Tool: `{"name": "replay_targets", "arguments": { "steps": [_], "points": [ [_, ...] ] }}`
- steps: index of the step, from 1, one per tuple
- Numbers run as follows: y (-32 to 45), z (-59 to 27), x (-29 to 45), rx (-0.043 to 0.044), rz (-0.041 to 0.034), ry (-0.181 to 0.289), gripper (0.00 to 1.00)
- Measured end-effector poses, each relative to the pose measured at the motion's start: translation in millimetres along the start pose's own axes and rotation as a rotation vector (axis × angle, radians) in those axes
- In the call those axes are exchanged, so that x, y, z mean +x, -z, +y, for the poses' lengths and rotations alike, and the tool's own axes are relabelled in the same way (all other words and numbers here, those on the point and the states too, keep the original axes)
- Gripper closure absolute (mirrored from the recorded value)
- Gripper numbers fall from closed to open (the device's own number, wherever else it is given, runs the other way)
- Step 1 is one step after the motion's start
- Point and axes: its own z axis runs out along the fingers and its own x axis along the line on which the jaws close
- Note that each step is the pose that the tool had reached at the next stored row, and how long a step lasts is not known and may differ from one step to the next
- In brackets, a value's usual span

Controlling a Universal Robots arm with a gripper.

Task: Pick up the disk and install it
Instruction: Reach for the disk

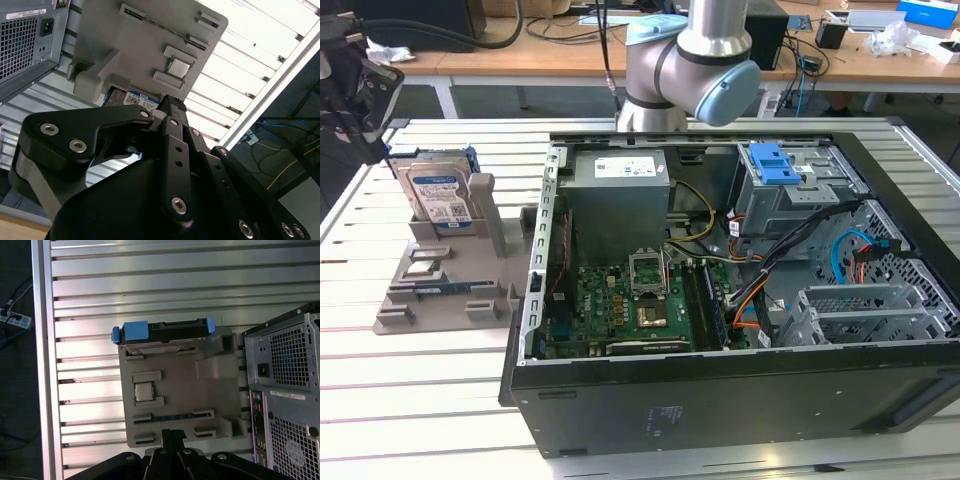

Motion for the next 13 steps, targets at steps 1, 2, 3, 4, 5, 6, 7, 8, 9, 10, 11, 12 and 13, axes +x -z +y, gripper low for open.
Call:
{"name": "replay_targets", "arguments": {
  "steps": [1,2,3,4,5,6,7,8,9,10,11,12,13],
  "points": [
    [0.0,-0.1,1.3,0.0,0.0,0.0,0.89],
    [0.1,-0.2,2.4,0.0,0.0,0.0,0.89],
    [0.1,-0.3,3.7,0.0,0.0,0.0,0.89],
    [0.1,-0.3,4.9,0.0,0.0,0.0,0.89],
    [0.2,-0.5,6.4,0.0001,0.0001,0.0,0.89],
    [0.2,-0.5,7.5,0.0001,0.0001,0.0,0.89],
    [0.3,-0.7,9.1,0.0,0.0,0.0,0.89],
    [0.3,-0.7,10.2,0.0001,0.0,0.0,0.89],
    [0.3,-0.8,11.3,0.0,0.0,0.0,0.89],
    [0.3,-0.9,12.3,0.0001,0.0,0.0,0.89],
    [0.4,-1.0,13.7,0.0001,0.0,0.0,0.89],
    [0.4,-1.1,14.7,0.0001,0.0,0.0,0.89],
    [0.4,-1.2,16.2,0.0,0.0,0.0,0.89]
  ]
}}
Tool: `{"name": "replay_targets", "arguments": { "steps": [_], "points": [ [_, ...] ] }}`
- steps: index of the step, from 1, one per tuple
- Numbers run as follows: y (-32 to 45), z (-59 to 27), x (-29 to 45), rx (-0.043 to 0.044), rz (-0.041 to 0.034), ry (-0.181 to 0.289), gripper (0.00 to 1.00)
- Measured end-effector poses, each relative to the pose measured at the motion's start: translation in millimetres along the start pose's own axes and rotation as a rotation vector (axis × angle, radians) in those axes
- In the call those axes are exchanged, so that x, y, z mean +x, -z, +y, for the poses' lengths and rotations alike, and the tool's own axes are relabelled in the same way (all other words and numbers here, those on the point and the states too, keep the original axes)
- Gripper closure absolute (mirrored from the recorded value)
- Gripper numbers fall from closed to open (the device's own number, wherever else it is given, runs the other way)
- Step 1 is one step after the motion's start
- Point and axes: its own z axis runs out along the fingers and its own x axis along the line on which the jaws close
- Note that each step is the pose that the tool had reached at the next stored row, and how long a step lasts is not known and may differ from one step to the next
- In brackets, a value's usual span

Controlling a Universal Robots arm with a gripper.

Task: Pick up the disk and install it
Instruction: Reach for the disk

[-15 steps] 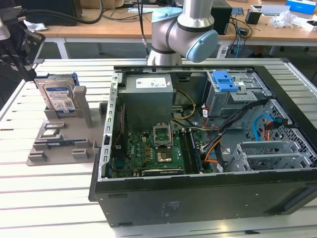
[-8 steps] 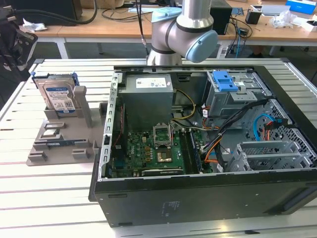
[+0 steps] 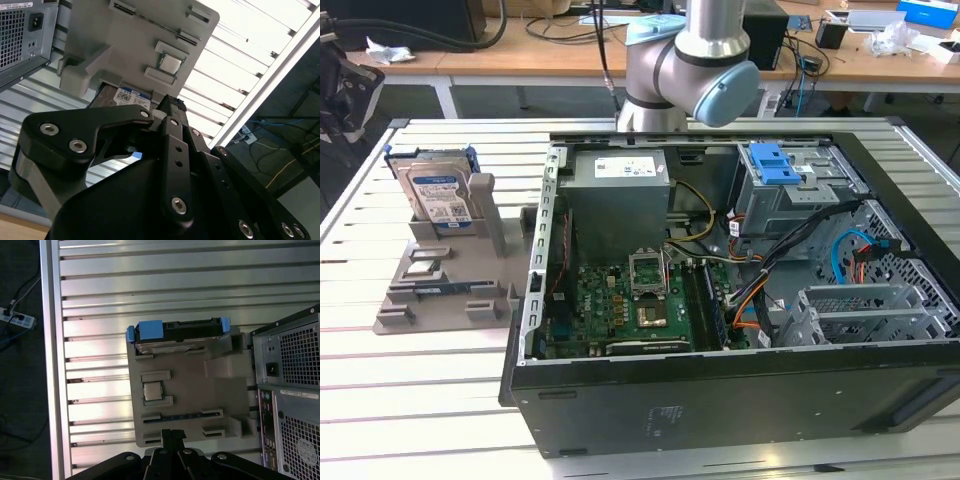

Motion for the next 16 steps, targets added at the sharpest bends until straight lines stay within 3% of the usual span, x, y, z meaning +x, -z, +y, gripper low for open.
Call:
{"name": "replay_targets", "arguments": {
  "steps": [4,8,11,16],
  "points": [
    [0.0,0.9,4.7,0.0,0.0,0.0,0.89],
    [-0.4,7.5,6.6,0.0,0.0,0.0,0.89],
    [-1.2,24.4,7.8,0.001,0.0,0.0,0.89],
    [-1.9,41.0,9.1,0.0027,-0.0002,0.0,0.89]
  ]
}}
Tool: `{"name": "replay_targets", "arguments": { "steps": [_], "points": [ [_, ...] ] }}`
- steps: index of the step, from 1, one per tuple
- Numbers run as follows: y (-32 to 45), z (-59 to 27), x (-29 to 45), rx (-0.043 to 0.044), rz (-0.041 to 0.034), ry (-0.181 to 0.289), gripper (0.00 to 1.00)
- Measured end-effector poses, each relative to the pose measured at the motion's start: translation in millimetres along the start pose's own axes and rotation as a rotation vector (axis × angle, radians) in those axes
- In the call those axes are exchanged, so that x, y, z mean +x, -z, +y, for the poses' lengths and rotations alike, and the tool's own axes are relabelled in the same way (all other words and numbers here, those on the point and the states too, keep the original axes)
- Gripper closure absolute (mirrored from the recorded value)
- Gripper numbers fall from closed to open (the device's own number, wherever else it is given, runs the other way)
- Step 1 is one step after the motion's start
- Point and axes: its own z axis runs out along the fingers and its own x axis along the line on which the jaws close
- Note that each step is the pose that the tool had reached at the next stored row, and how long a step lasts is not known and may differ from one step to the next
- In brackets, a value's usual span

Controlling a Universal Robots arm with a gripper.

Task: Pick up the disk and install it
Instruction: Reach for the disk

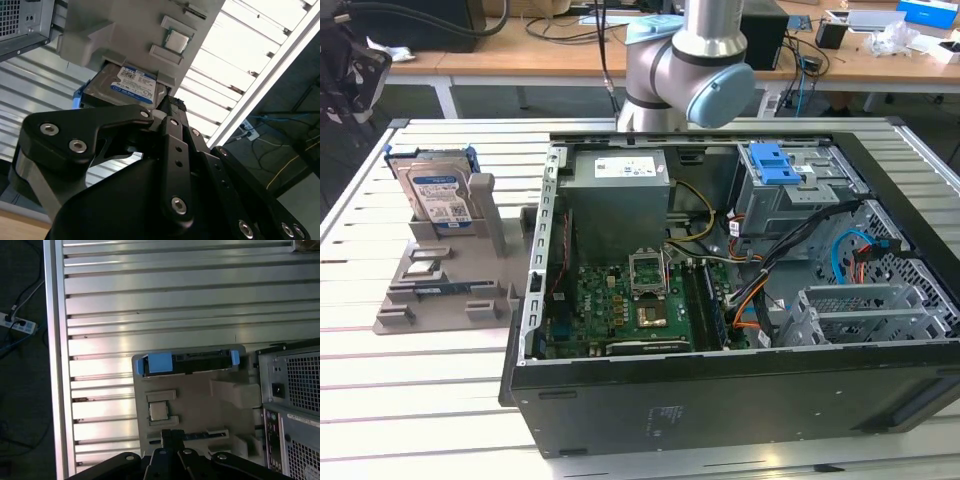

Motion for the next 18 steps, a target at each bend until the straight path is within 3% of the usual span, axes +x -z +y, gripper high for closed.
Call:
{"name": "replay_targets", "arguments": {
  "steps": [6,18],
  "points": [
    [-0.5,13.5,1.1,0.0006,0.0,0.0,0.89],
    [-0.6,14.0,1.1,0.0006,0.0,0.0,0.89]
  ]
}}
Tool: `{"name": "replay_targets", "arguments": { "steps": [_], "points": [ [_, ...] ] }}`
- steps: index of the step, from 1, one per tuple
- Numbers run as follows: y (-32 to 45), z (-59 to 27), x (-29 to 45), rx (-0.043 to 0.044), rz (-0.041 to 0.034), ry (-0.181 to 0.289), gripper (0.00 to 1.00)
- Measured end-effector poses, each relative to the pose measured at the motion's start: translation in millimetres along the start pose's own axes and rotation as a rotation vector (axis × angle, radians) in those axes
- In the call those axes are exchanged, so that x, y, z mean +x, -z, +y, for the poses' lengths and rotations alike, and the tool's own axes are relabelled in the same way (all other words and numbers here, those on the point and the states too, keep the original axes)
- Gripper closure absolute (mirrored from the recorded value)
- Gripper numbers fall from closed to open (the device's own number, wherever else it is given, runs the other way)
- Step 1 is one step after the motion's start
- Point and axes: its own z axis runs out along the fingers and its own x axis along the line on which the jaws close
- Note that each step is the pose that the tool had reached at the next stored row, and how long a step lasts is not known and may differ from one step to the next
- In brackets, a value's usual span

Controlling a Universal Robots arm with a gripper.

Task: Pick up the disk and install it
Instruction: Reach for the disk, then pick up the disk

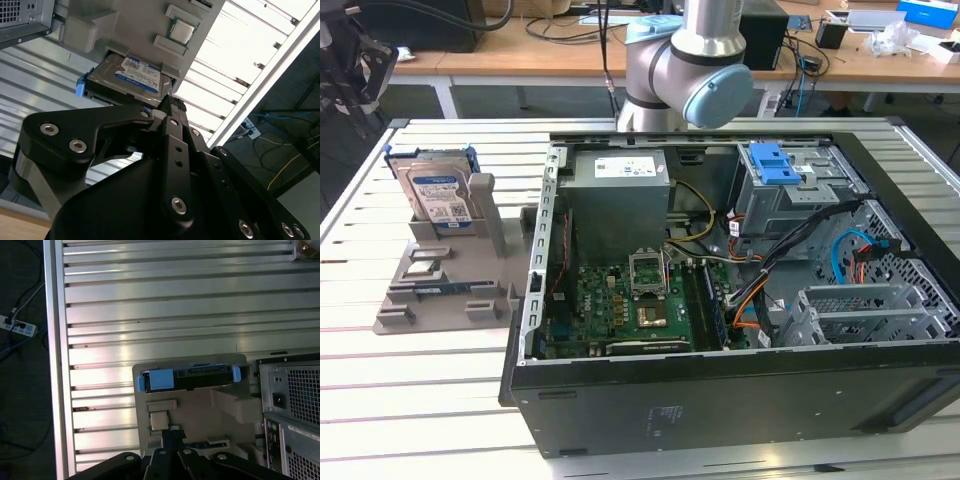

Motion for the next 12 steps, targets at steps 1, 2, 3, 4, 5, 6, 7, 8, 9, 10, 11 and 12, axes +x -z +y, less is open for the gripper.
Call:
{"name": "replay_targets", "arguments": {
  "steps": [1,2,3,4,5,6,7,8,9,10,11,12],
  "points": [
    [0.0,0.0,0.0,0.0,0.0,0.0,0.89],
    [0.0,0.1,0.0,0.0,0.0,0.0,0.89],
    [0.0,0.1,0.0,0.0,0.0001,0.0,0.89],
    [0.0,0.1,0.0,0.0,0.0,0.0,0.89],
    [0.0,0.1,0.0,0.0,0.0001,0.0,0.89],
    [0.0,0.1,0.0,0.0,0.0,0.0,0.89],
    [0.0,0.2,0.0,0.0,0.0001,0.0,0.89],
    [0.0,0.2,0.0,-0.0002,0.0005,0.011,0.89],
    [0.0,0.2,0.1,-0.0006,0.001,0.025,0.89],
    [0.0,0.3,0.1,-0.001,0.0017,0.042,0.89],
    [0.0,0.2,0.1,-0.0014,0.0026,0.061,0.89],
    [0.0,0.2,0.0,-0.0018,0.0033,0.079,0.89]
  ]
}}
